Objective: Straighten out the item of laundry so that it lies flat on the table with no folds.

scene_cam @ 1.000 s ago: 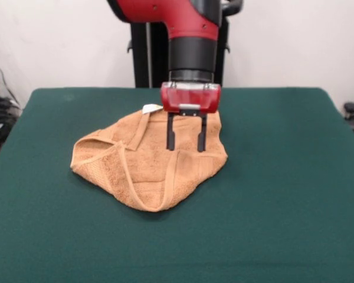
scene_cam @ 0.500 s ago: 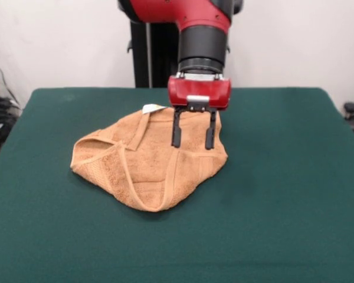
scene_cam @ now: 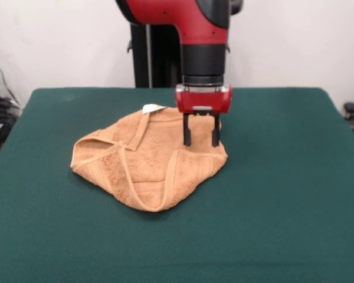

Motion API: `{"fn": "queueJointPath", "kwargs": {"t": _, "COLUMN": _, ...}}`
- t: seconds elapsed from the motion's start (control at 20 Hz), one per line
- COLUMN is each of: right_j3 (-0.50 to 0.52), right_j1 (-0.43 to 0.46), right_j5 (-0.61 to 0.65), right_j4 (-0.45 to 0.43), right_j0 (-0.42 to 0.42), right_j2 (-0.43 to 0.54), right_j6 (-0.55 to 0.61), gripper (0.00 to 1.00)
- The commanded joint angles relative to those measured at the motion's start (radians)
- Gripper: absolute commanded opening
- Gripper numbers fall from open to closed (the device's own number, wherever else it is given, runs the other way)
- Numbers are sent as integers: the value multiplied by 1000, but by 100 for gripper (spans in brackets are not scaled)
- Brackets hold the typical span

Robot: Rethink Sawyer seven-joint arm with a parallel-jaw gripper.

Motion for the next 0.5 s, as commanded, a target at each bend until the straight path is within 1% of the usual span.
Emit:
{"fn": "queueJointPath", "kwargs": {"t": 0.05, "right_j3": -33, "right_j1": 62, "right_j5": 193, "right_j4": 38, "right_j0": -6, "right_j2": 122, "right_j6": 164, "gripper": 100}}
{"fn": "queueJointPath", "kwargs": {"t": 0.2, "right_j3": -40, "right_j1": 61, "right_j5": 167, "right_j4": 9, "right_j0": -18, "right_j2": 133, "right_j6": 178, "gripper": 100}}
{"fn": "queueJointPath", "kwargs": {"t": 0.35, "right_j3": -52, "right_j1": 90, "right_j5": 53, "right_j4": -39, "right_j0": -23, "right_j2": 134, "right_j6": 196, "gripper": 100}}
{"fn": "queueJointPath", "kwargs": {"t": 0.5, "right_j3": -52, "right_j1": 100, "right_j5": 17, "right_j4": -48, "right_j0": -22, "right_j2": 135, "right_j6": 208, "gripper": 100}}
